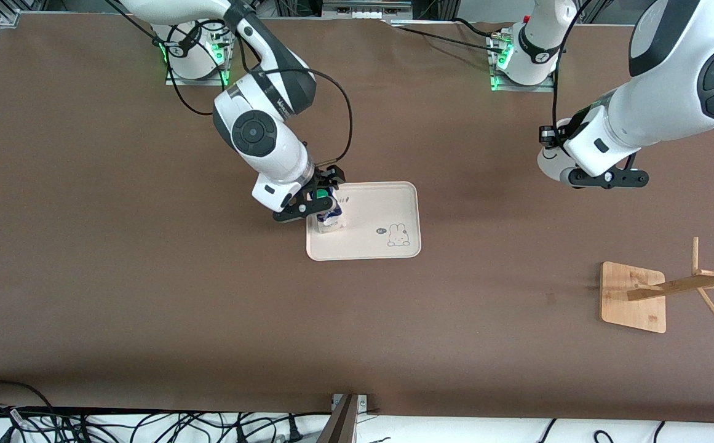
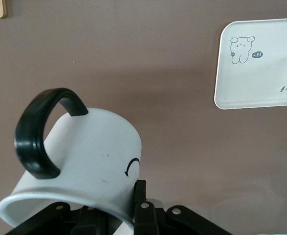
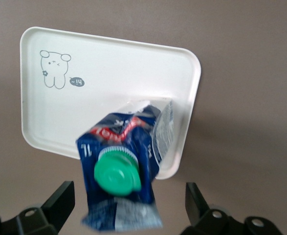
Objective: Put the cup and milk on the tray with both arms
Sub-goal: 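Set the carton on the tray and open the right gripper, then withdraw the right gripper while the left gripper carries the mug toward the tray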
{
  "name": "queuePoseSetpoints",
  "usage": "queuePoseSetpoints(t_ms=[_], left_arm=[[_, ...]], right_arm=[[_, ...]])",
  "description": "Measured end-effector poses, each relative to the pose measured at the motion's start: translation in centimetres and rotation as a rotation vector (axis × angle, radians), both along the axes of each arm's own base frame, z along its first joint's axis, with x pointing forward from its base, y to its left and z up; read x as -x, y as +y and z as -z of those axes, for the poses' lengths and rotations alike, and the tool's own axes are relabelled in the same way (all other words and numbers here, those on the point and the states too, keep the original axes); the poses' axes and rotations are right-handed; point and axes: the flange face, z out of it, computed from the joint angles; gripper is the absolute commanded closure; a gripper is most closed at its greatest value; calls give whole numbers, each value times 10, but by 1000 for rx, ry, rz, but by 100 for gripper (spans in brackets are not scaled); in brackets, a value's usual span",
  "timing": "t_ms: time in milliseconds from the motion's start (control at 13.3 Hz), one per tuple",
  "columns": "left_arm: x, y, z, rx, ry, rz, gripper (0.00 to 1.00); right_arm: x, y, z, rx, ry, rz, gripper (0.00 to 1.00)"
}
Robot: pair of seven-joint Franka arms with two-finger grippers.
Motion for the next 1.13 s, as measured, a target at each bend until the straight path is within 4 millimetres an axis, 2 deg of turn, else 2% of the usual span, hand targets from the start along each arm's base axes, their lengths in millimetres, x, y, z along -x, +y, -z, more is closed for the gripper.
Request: queuePoseSetpoints(t_ms=[225, 451, 526, 601, 676, 751, 826, 977, 1127], left_arm=[[-1, 0, -4, 2, -5, 0, 100], [-6, 1, -14, 5, 9, 3, 100], [-9, 2, -15, 8, 12, 4, 100], [-11, 2, -15, 9, 15, 4, 100], [-11, 0, -14, 9, 22, 7, 100], [-10, -4, -12, 8, 34, 18, 100], [-7, -11, -11, 3, 51, 29, 100], [-1, -22, -9, -7, 72, 43, 100], [2, -27, -8, -11, 85, 53, 100]], right_arm=[[-2, -18, -64, 6, -48, 14, 0], [17, -46, -155, 31, -78, 20, 0], [24, -67, -190, 58, -81, 34, 0], [26, -98, -224, 96, -92, 64, 0], [20, -137, -252, 135, -109, 85, 0], [10, -179, -269, 165, -127, 87, 0], [-3, -216, -274, 181, -133, 71, 0], [-26, -279, -266, 198, -120, 37, 0], [-39, -318, -254, 213, -97, 47, 0]])
